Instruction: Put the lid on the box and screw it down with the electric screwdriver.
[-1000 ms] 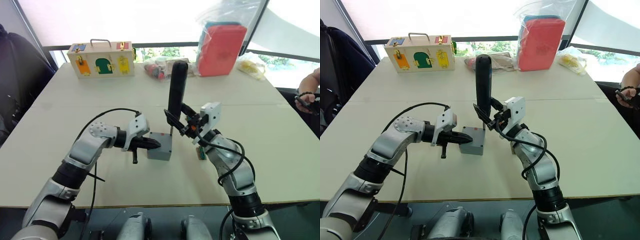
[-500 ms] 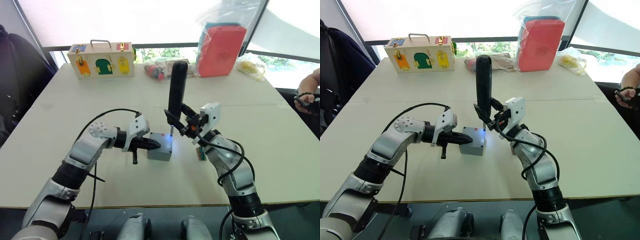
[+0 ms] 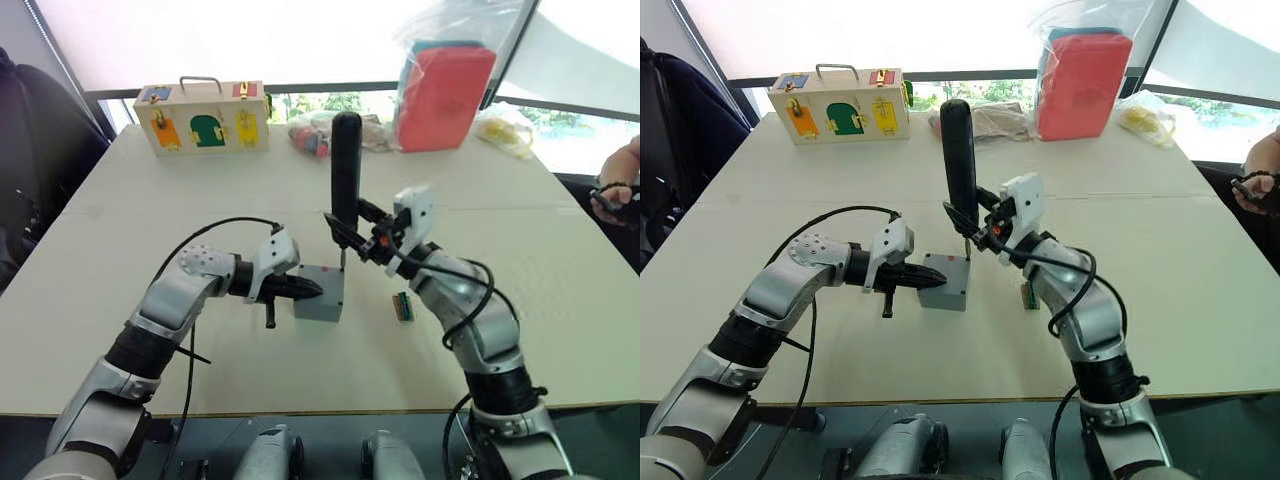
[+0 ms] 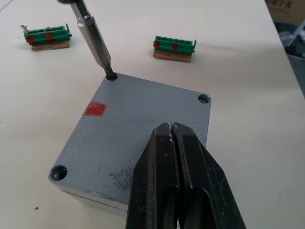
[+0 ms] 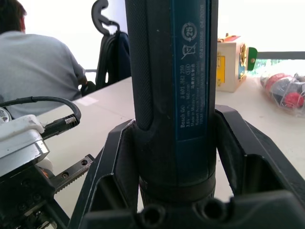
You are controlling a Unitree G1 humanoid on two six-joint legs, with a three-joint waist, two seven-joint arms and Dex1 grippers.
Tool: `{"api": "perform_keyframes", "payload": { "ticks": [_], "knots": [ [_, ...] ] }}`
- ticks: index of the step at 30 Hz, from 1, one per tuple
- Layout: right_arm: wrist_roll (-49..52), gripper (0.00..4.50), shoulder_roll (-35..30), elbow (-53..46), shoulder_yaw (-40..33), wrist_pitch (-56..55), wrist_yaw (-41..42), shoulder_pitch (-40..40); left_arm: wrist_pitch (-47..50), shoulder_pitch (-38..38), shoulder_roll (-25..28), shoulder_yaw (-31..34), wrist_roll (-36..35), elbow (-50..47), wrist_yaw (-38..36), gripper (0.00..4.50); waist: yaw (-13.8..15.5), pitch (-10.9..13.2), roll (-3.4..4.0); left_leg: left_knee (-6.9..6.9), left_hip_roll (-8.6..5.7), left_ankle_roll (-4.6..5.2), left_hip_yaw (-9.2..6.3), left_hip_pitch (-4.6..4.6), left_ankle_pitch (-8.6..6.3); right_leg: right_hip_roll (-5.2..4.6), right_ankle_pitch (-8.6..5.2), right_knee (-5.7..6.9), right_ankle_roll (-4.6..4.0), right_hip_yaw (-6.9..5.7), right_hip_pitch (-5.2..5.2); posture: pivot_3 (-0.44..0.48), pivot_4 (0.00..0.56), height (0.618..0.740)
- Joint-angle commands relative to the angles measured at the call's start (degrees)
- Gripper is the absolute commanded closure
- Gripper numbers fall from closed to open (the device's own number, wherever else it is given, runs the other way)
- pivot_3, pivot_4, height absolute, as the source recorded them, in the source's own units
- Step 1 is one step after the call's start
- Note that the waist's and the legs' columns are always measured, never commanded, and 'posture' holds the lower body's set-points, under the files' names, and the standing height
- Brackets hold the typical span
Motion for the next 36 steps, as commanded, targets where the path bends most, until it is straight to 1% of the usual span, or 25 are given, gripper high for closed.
{"api": "perform_keyframes", "payload": {
  "ticks": [1,4,6,7,8,11,13,14,17,20,23,25,28,32,35,36],
  "knots": [
    [3.7,2.62,-1.1,-6.4,-3.3,1.9,0.8,-5.2,0.9,0.8,-0.9,1.4,-1.0,1.9,0.9,4.50,-0.1,0.0,0.00,-0.01,0.00,-0.04,0.00,-0.15,0.03,0.01,0.01,0.02,0.02,-0.01,-0.02,0.000,0.150,0.740],
    [11.9,2.62,-2.3,-2.8,-12.2,12.4,-3.7,-15.8,4.3,-1.1,-3.7,7.7,-6.3,2.1,4.0,4.50,-0.3,0.3,0.06,-0.02,0.02,-0.14,0.00,-0.36,0.13,0.08,0.11,0.12,0.18,-0.03,-0.15,0.000,0.150,0.740],
    [19.1,2.62,-5.6,2.0,-18.6,26.4,-6.7,-22.0,6.0,-2.4,-2.5,9.7,-7.9,0.0,3.7,4.50,-0.3,0.5,-0.05,0.01,0.03,-0.22,0.00,-0.59,0.23,0.08,0.16,0.24,0.14,-0.05,-0.38,0.000,0.150,0.740],
    [20.7,2.62,-8.8,5.1,-20.8,33.2,-7.1,-25.0,6.7,-2.8,-0.9,10.1,-8.8,-2.2,2.4,4.50,-0.2,0.5,-0.08,0.05,0.03,-0.26,-0.03,-0.74,0.27,0.08,0.17,0.33,0.12,-0.08,-0.53,0.000,0.150,0.740],
    [21.7,2.62,-11.0,7.3,-22.2,37.8,-7.5,-27.0,7.1,-3.0,0.2,10.2,-9.4,-3.6,1.5,4.50,0.0,0.6,-0.17,0.04,0.03,-0.28,-0.06,-0.80,0.29,0.07,0.16,0.35,0.11,-0.12,-0.57,0.000,0.150,0.740],
    [20.4,2.62,-20.9,16.4,-21.7,53.1,-6.8,-31.9,8.6,-4.1,5.0,9.5,-11.2,-9.5,-2.5,4.50,0.1,0.7,-0.15,-0.10,0.02,-0.38,-0.17,-0.84,0.34,-0.01,0.14,-0.02,0.06,-0.29,-0.46,0.000,0.150,0.740],
    [22.5,2.62,-27.2,23.1,-19.0,59.9,-6.5,-31.8,8.5,-4.1,7.3,8.5,-11.7,-12.9,-4.5,4.50,-0.1,0.7,-0.13,-0.14,-0.03,-0.38,-0.09,-0.88,0.33,-0.11,0.10,-0.23,-0.05,-0.31,-0.42,0.000,0.150,0.740],
    [24.9,2.62,-31.1,24.9,-16.2,61.2,-5.5,-29.7,8.7,-3.9,8.3,7.9,-12.0,-14.6,-5.5,4.50,-0.2,0.7,-0.09,-0.17,-0.08,-0.36,-0.05,-0.89,0.32,-0.18,0.05,-0.28,-0.12,-0.31,-0.41,0.000,0.150,0.740],
    [33.0,2.62,-40.0,27.7,-9.2,61.6,-3.6,-23.8,8.2,-2.3,10.7,5.9,-11.6,-19.0,-7.4,4.50,-0.4,0.8,0.05,-0.20,-0.15,-0.21,0.08,-0.97,0.23,-0.26,0.06,-0.44,-0.10,-0.30,-0.44,0.000,0.150,0.740],
    [39.3,2.62,-43.8,30.4,-5.4,61.6,-5.2,-19.8,6.8,-0.9,11.8,4.0,-10.5,-21.2,-7.8,4.50,-1.1,1.2,0.34,-0.18,-0.16,-0.18,0.24,-1.02,0.22,-0.27,0.13,-0.45,0.06,-0.30,-0.51,0.000,0.150,0.740],
    [43.2,2.62,-44.7,33.8,-3.2,61.6,-8.3,-16.3,6.5,0.1,11.0,3.1,-10.2,-21.9,-6.3,4.50,-1.5,1.3,0.26,-0.10,-0.10,-0.16,0.33,-1.03,0.23,-0.22,0.14,-0.31,0.10,-0.31,-0.54,0.000,0.150,0.740],
    [43.1,2.62,-44.4,34.4,-3.3,61.6,-10.3,-14.8,6.4,0.7,10.7,3.0,-10.0,-22.3,-5.2,4.50,-1.4,1.4,0.31,-0.02,-0.06,0.11,0.33,-0.99,0.09,-0.16,0.15,-0.17,0.11,-0.33,-0.54,0.000,0.150,0.740],
    [43.3,2.62,-43.7,34.9,-3.6,61.6,-11.8,-13.5,6.7,1.4,10.5,3.2,-10.2,-23.0,-3.8,4.50,-1.2,1.5,0.31,-0.01,-0.05,0.20,0.32,-0.95,0.29,-0.08,0.22,-0.10,0.17,-0.34,-0.52,0.000,0.150,0.740],
    [40.2,2.62,-41.3,35.3,-3.8,61.6,-12.8,-13.4,7.7,2.2,10.7,3.7,-10.7,-23.3,-2.1,4.50,-1.2,1.5,0.31,0.01,-0.06,0.24,0.33,-0.94,0.31,-0.01,0.24,-0.11,0.18,-0.33,-0.49,0.000,0.150,0.740],
    [38.2,2.62,-41.0,34.2,-3.4,61.6,-12.2,-12.3,8.2,2.8,11.2,4.2,-11.3,-23.5,-1.7,4.50,-1.1,1.5,0.31,0.00,-0.06,0.25,0.33,-0.96,0.30,0.01,0.28,-0.12,0.25,-0.33,-0.50,0.000,0.150,0.740],
    [37.2,2.13,-40.9,33.3,-3.4,61.6,-11.7,-11.9,8.5,2.8,11.5,4.9,-11.5,-23.1,-1.4,4.50,-1.0,1.5,0.31,0.00,-0.06,0.24,0.32,-0.96,0.30,0.02,0.27,-0.12,0.26,-0.34,-0.50,0.000,0.150,0.740]
  ]
}}
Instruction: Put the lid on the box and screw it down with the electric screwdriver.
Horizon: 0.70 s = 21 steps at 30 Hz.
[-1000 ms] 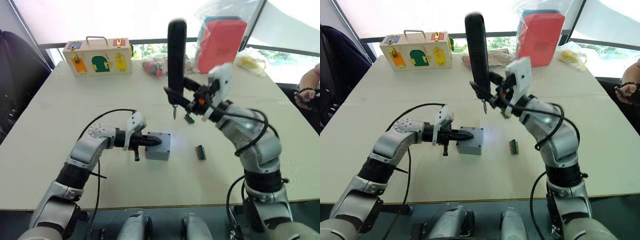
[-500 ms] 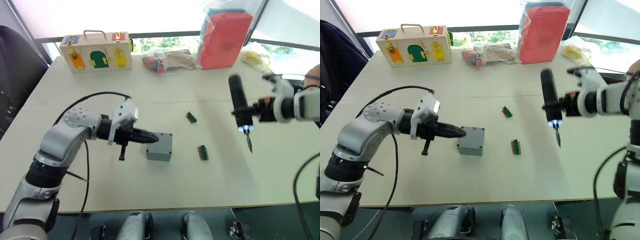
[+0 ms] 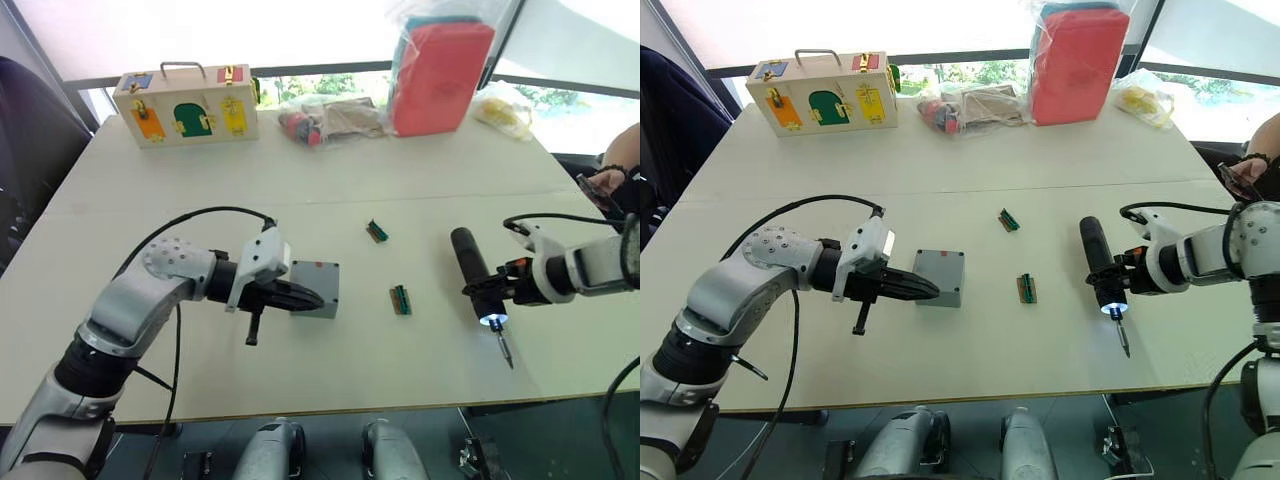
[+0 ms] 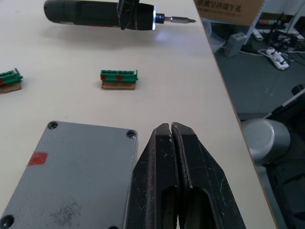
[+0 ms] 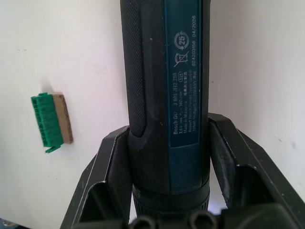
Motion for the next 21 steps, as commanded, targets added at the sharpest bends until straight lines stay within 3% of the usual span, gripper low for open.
{"api": "perform_keyframes", "payload": {
  "ticks": [1,6,10,15,18,21],
  "knots": [
    [-3.3,1.63,-0.7,-3.3,-2.0,0.4,1.0,0.1,0.9,0.3,1.0,3.2,-1.5,-0.7,1.1,4.50,0.1,0.0,0.00,0.00,0.00,0.00,0.00,0.00,0.00,0.00,0.00,0.00,0.00,0.00,0.00,0.000,0.150,0.740],
    [-7.6,0.13,-1.4,-8.7,-3.2,-1.6,3.9,1.9,3.5,-0.6,2.4,9.9,-4.6,3.7,2.8,4.50,-0.1,0.0,-0.02,0.08,0.02,0.00,-0.02,0.03,0.01,0.04,0.05,0.02,0.08,-0.01,0.06,0.000,0.150,0.740],
    [-10.6,0.05,-1.5,-11.1,-5.5,-6.3,7.6,-0.8,4.8,-1.1,3.6,16.0,-6.2,8.5,5.3,4.50,-0.1,0.0,-0.02,0.08,0.03,0.00,-0.03,0.08,0.00,0.08,0.05,0.03,0.09,0.00,0.07,0.000,0.150,0.740],
    [-7.5,0.05,-0.1,-22.9,-9.6,-18.5,22.3,-2.4,4.0,2.2,4.1,18.6,-4.6,10.7,9.1,4.50,-0.2,0.0,-0.02,0.06,0.06,-0.02,-0.02,0.08,0.01,0.14,0.04,0.02,0.11,0.02,0.05,0.000,0.150,0.740],
    [-14.2,0.05,-1.7,-37.6,-2.2,-30.7,30.4,5.7,1.3,3.5,1.5,14.4,-0.3,11.2,12.9,4.50,0.3,0.0,-0.23,0.02,0.15,-0.04,-0.10,0.15,0.02,0.24,0.03,-0.01,0.11,0.00,0.16,0.000,0.150,0.740],
    [-22.6,0.05,-0.9,-45.0,7.7,-38.8,33.1,10.6,0.1,3.6,-1.9,10.8,2.4,12.5,15.1,4.50,1.1,0.1,-0.45,0.11,0.13,-0.07,-0.16,0.20,0.03,0.22,0.06,0.00,0.13,-0.03,0.28,0.000,0.150,0.740]
  ]
}}
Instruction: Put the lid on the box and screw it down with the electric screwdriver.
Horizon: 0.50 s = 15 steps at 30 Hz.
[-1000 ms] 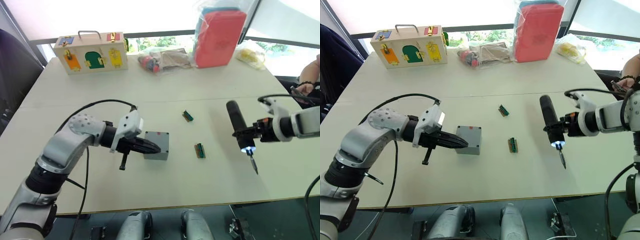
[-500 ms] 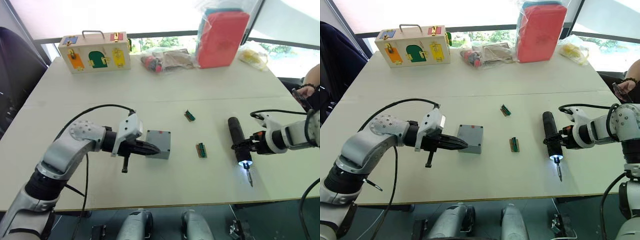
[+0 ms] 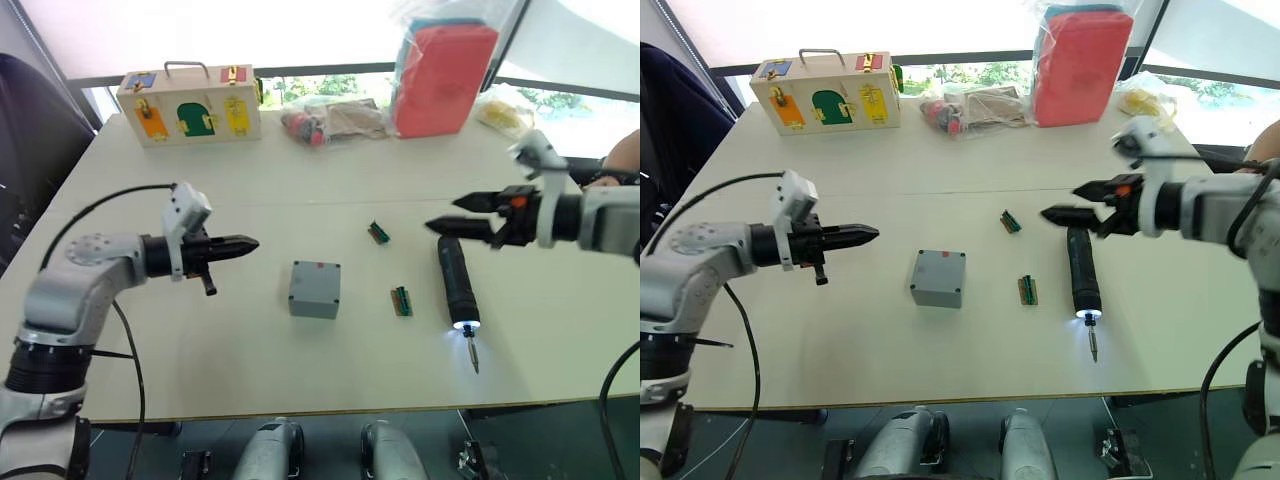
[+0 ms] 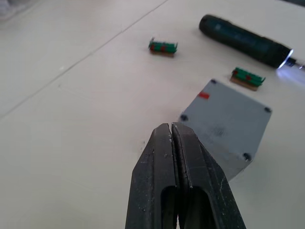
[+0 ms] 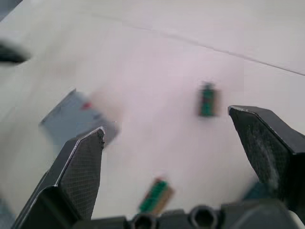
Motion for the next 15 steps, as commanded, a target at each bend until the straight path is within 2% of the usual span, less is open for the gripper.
{"api": "perform_keyframes", "payload": {
  "ticks": [1,6,15],
  "knots": [
    [-7.8,0.05,2.0,-6.6,8.9,-7.6,2.7,3.3,-2.6,0.2,-2.3,-3.6,3.2,0.1,1.9,4.50,0.3,0.0,-0.06,0.03,-0.03,-0.01,0.01,-0.01,0.01,-0.02,0.05,-0.01,0.02,0.03,-0.01,0.000,0.150,0.740],
    [-15.6,0.05,8.8,-3.8,16.4,-10.6,0.4,4.9,-3.9,1.0,-4.4,-7.7,6.1,0.7,2.4,4.50,0.3,0.0,-0.09,0.36,-0.04,-0.23,-0.01,-0.10,0.12,-0.07,0.07,0.10,-0.01,0.06,-0.02,0.000,0.150,0.740],
    [-17.8,0.05,16.3,-2.5,18.2,-7.7,1.0,3.5,-5.7,-0.4,-6.5,-11.0,7.6,2.7,0.6,4.50,0.3,0.0,-0.09,0.44,-0.03,-0.33,-0.03,-0.11,0.14,-0.16,0.08,0.09,-0.03,0.07,-0.01,0.000,0.150,0.740]
  ]
}}
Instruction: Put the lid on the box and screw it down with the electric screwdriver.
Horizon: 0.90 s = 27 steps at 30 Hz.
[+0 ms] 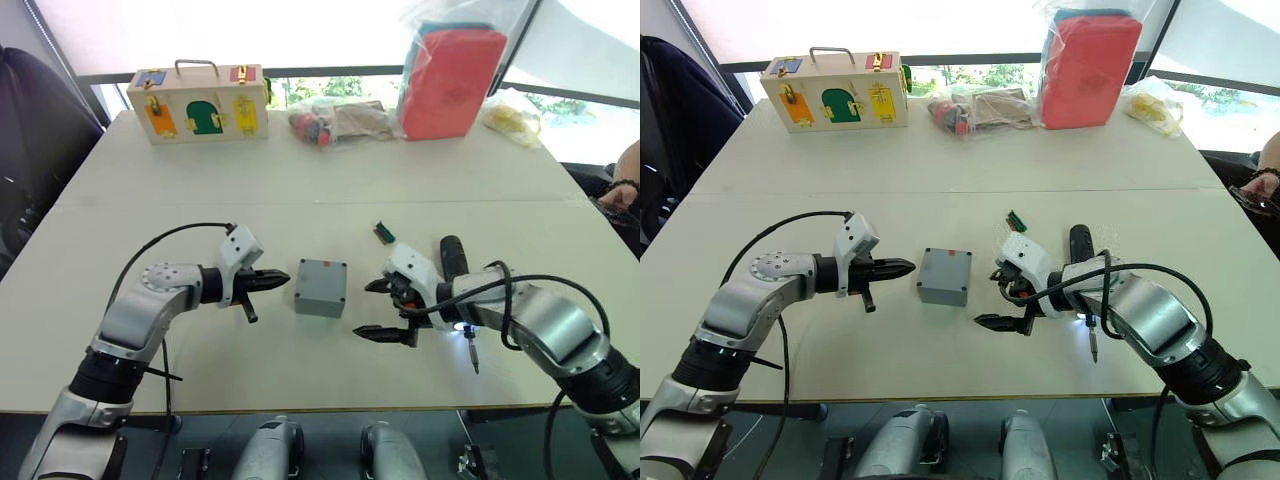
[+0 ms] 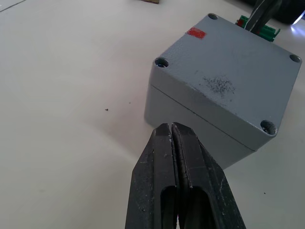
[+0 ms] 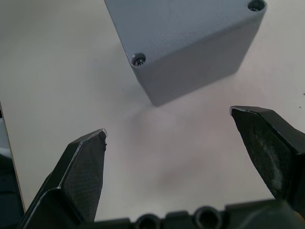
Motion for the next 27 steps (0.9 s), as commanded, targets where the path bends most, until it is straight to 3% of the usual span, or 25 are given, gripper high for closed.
{"api": "perform_keyframes", "payload": {
  "ticks": [1,9,13,16,19,24,27],
  "knots": [
    [0.3,0.05,2.2,-1.2,-0.1,1.8,1.0,-1.7,-3.6,-2.7,-1.5,-2.4,2.1,1.8,-1.5,4.50,0.1,0.0,0.00,0.00,0.00,0.00,-0.01,0.00,0.00,0.00,0.00,0.00,0.00,-0.01,0.00,0.000,0.150,0.740],
    [9.8,0.05,6.5,-8.8,-5.1,12.2,0.7,-0.2,-13.8,-12.0,-7.1,-6.7,8.3,18.5,-5.5,4.50,0.0,0.0,0.00,0.03,-0.04,0.05,-0.03,-0.02,-0.03,-0.02,0.02,-0.01,-0.02,-0.07,0.01,0.000,0.150,0.740],
    [9.7,0.05,3.2,-11.2,-7.6,13.7,0.1,0.5,-18.3,-14.0,-6.0,-6.1,11.6,24.6,-6.0,4.50,-0.1,0.0,-0.01,0.05,-0.04,0.21,-0.03,-0.02,-0.13,-0.02,0.02,0.00,-0.01,-0.10,0.01,0.000,0.150,0.740],
    [9.8,0.05,0.1,-10.1,-10.9,12.8,1.3,0.2,-17.5,-11.7,-2.4,-4.2,11.7,21.3,-6.9,4.50,-0.3,0.0,-0.01,0.05,-0.04,0.30,-0.02,-0.05,-0.18,-0.03,0.02,0.00,-0.01,-0.08,-0.05,0.000,0.150,0.740],
    [4.8,0.05,-2.5,-6.2,-9.1,7.1,2.4,-0.9,-13.8,-7.1,1.1,-2.6,9.5,14.3,-8.0,4.50,-0.4,0.0,0.00,0.02,-0.03,0.24,-0.02,-0.07,-0.15,-0.16,0.02,0.00,-0.02,-0.03,-0.08,0.000,0.150,0.740],
    [-4.3,0.05,-0.5,4.5,-2.4,-3.6,4.8,-4.3,-4.2,2.5,2.3,0.3,1.8,-0.7,-8.5,4.50,-0.3,0.0,0.01,0.04,-0.05,0.28,-0.02,-0.06,-0.20,-0.24,0.02,-0.01,-0.02,-0.04,-0.06,0.000,0.150,0.740],
    [-6.7,0.05,0.5,7.1,0.2,-7.1,7.6,-5.2,-1.4,4.3,1.0,0.3,1.3,-4.4,-5.7,4.50,0.1,0.0,0.02,0.04,-0.09,0.27,-0.02,-0.06,-0.20,-0.30,0.01,-0.04,-0.03,-0.05,-0.04,0.000,0.150,0.740]
  ]
}}
